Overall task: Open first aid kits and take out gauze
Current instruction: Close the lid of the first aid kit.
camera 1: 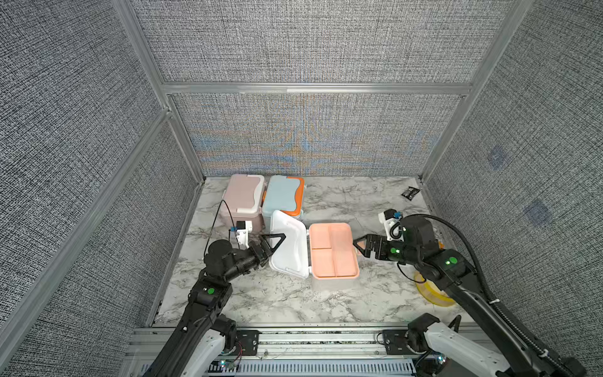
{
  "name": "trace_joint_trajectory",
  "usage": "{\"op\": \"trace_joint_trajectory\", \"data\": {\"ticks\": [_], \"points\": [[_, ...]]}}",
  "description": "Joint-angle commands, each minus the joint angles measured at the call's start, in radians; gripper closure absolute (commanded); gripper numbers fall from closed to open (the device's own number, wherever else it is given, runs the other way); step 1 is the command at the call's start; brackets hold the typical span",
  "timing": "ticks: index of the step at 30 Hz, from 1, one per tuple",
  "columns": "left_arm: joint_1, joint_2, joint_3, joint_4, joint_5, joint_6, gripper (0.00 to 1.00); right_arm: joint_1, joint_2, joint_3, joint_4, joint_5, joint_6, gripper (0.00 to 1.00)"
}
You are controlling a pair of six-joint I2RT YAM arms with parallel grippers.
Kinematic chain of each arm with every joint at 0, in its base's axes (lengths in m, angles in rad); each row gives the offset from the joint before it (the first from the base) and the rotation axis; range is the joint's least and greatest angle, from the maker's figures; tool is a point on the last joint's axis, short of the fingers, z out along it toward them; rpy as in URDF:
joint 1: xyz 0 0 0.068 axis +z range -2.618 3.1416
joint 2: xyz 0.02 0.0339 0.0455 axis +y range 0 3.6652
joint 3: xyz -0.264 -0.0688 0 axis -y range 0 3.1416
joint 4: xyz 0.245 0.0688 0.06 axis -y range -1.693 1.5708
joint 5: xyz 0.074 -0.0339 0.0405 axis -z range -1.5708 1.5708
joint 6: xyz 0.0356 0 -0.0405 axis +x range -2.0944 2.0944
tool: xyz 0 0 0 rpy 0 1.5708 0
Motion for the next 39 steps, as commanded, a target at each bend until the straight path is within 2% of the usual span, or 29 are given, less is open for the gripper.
{"op": "trace_joint_trajectory", "data": {"ticks": [1,11,19,30,39], "points": [[-0.028,0.028,0.045,0.054,0.007,0.024,0.01,-0.012,-0.006,-0.001,0.018,-0.017,0.006,0.01],[-0.215,0.228,0.197,0.077,-0.090,0.105,0.01,-0.065,-0.037,-0.042,0.016,-0.030,0.006,0.01],[-0.323,0.422,0.320,0.119,-0.121,0.148,0.01,-0.124,-0.070,-0.070,0.006,-0.055,-0.004,0.01],[-0.426,0.663,0.458,0.189,-0.122,0.170,0.00,-0.199,-0.129,-0.093,-0.028,-0.058,-0.025,0.01],[-0.471,0.803,0.490,0.257,-0.109,0.164,0.00,-0.244,-0.131,-0.098,-0.031,-0.104,-0.046,0.01]]}}
